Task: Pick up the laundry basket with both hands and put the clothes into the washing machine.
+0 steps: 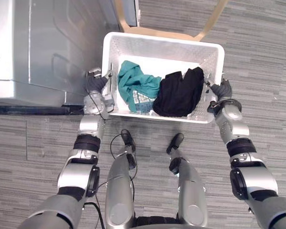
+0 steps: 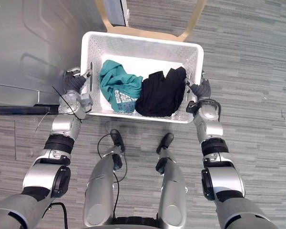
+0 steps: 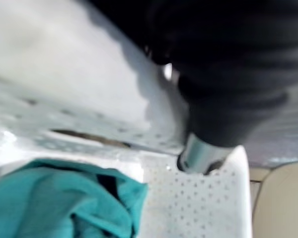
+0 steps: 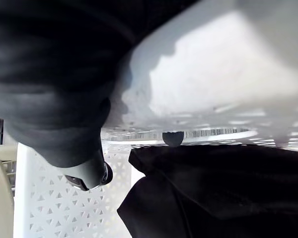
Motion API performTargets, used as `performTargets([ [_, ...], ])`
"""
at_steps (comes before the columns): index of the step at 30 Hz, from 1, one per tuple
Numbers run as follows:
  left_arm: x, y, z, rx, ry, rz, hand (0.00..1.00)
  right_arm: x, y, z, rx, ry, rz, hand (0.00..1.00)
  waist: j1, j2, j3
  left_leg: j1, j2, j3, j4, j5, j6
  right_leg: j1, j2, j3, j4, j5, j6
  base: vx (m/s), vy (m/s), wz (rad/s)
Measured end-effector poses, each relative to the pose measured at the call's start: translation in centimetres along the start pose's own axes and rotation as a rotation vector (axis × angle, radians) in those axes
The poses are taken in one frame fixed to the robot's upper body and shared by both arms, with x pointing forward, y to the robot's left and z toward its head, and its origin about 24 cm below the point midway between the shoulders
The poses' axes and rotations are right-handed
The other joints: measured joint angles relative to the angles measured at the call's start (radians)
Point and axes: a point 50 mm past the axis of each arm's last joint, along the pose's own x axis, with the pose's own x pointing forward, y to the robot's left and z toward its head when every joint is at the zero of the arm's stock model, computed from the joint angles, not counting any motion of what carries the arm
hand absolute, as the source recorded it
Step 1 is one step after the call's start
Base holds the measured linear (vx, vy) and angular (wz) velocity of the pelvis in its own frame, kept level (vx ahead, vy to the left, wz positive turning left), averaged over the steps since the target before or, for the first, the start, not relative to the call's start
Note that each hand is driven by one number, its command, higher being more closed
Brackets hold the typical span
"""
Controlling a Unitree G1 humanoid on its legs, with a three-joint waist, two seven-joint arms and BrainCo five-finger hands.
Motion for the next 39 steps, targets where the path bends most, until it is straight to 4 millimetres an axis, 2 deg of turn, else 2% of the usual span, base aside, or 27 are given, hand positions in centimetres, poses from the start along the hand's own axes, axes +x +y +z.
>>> performTargets([
  [5,0.0,1.1,1.6,0.009,-0.074,0.008,0.0,-0.2,-2.8,0.9,-0.05,-0.027,-0.047,0.0,-0.003,0.0,0.0,0.044,0.005,-0.003,0.002,-0.001,-0.001,0.006,-0.015,0.004,0.087,-0.057,-0.011,0.03,-0.04,0.01],
  [8,-0.2,2.8,1.8,0.053,-0.1,0.028,0.0,-0.6,-3.2,1.5,-0.073,-0.061,-0.031,0.0,-0.022,0.0,0.0,0.077,0.004,-0.001,-0.007,-0.001,-0.001,0.02,-0.017,0.004,0.116,-0.085,-0.015,-0.02,-0.063,-0.01],
  [14,-0.7,3.9,3.1,0.151,-0.184,0.033,0.0,-1.4,-4.7,1.7,-0.097,-0.079,-0.047,0.0,-0.022,0.0,0.0,0.122,0.002,0.005,-0.035,0.003,-0.007,0.033,-0.022,0.004,0.145,-0.113,-0.012,-0.02,-0.051,-0.01],
  [17,-1.8,4.5,2.8,0.172,-0.214,0.031,0.0,-2.0,-4.7,2.0,-0.119,-0.109,-0.025,0.0,-0.022,0.001,-0.001,0.156,0.001,0.005,-0.042,0.003,-0.008,0.06,-0.023,0.004,0.153,-0.12,-0.015,0.04,-0.036,0.06],
  [21,-5.0,5.0,2.1,0.154,-0.265,-0.003,0.0,-4.5,-6.0,2.4,-0.138,-0.183,-0.033,0.0,-0.021,0.006,-0.004,0.203,-0.009,-0.011,-0.042,0.007,-0.014,0.115,-0.039,-0.01,0.177,-0.137,-0.024,0.08,-0.028,0.18],
  [24,-7.9,5.5,-0.1,0.095,-0.221,0.005,0.0,-7.2,-6.4,0.3,-0.118,-0.167,-0.047,0.0,-0.022,0.007,-0.035,0.248,-0.012,-0.018,-0.047,-0.01,-0.024,0.166,-0.045,-0.026,0.176,-0.162,-0.012,0.08,-0.025,0.16],
  [26,-10.9,5.9,-3.5,0.061,-0.108,0.025,0.0,-10.0,-6.4,-3.4,-0.078,-0.075,-0.048,0.0,-0.023,0.022,-0.126,0.256,-0.012,-0.026,-0.049,-0.026,-0.033,0.187,-0.044,-0.039,0.17,-0.18,0.0,0.14,-0.034,0.13],
  [27,-11.7,6.0,-4.2,0.05,-0.077,0.023,0.0,-10.8,-6.4,-4.4,-0.066,-0.047,-0.051,0.0,-0.024,0.028,-0.14,0.268,-0.012,-0.03,-0.05,-0.029,-0.034,0.204,-0.044,-0.045,0.167,-0.185,0.006,0.14,-0.018,0.21],
  [29,-14.5,6.3,-6.5,0.018,0.017,0.031,0.0,-13.6,-6.0,-7.5,-0.005,0.054,-0.06,0.0,-0.022,0.043,-0.195,0.309,-0.016,-0.036,-0.069,-0.036,-0.039,0.251,-0.041,-0.056,0.152,-0.193,0.013,0.11,-0.007,0.16],
  [30,-15.1,6.4,-7.0,0.009,0.04,0.029,0.0,-14.2,-5.8,-8.1,0.01,0.071,-0.059,0.0,-0.021,0.046,-0.208,0.317,-0.016,-0.036,-0.075,-0.036,-0.039,0.26,-0.038,-0.059,0.144,-0.193,0.013,0.09,-0.006,0.06],
  [32,-17.2,6.1,-8.7,-0.032,0.129,0.005,0.0,-15.8,-4.7,-9.9,0.063,0.131,-0.045,0.0,-0.023,0.054,-0.241,0.35,-0.015,-0.036,-0.088,-0.038,-0.043,0.302,-0.032,-0.072,0.125,-0.193,0.014,0.08,0.0,0.1],
  [35,-18.9,4.9,-10.6,-0.082,0.227,-0.048,0.0,-17.5,-2.9,-11.7,0.114,0.206,0.003,0.0,-0.021,0.053,-0.271,0.387,-0.011,-0.036,-0.099,-0.044,-0.051,0.344,-0.026,-0.079,0.11,-0.195,0.02,0.04,-0.004,0.09],
  [37,-20.8,3.6,-12.6,-0.112,0.348,-0.117,0.0,-18.8,-0.4,-13.2,0.158,0.273,0.072,0.0,-0.021,0.053,-0.307,0.422,-0.006,-0.041,-0.1,-0.053,-0.057,0.392,-0.013,-0.087,0.088,-0.195,0.024,0.05,0.004,0.07],
  [39,-21.7,2.5,-13.7,-0.146,0.417,-0.157,0.0,-19.3,1.2,-13.9,0.179,0.311,0.123,0.0,-0.023,0.056,-0.31,0.443,0.007,-0.059,-0.079,-0.071,-0.062,0.442,0.005,-0.105,0.074,-0.201,0.033,0.01,-0.029,0.23],
])
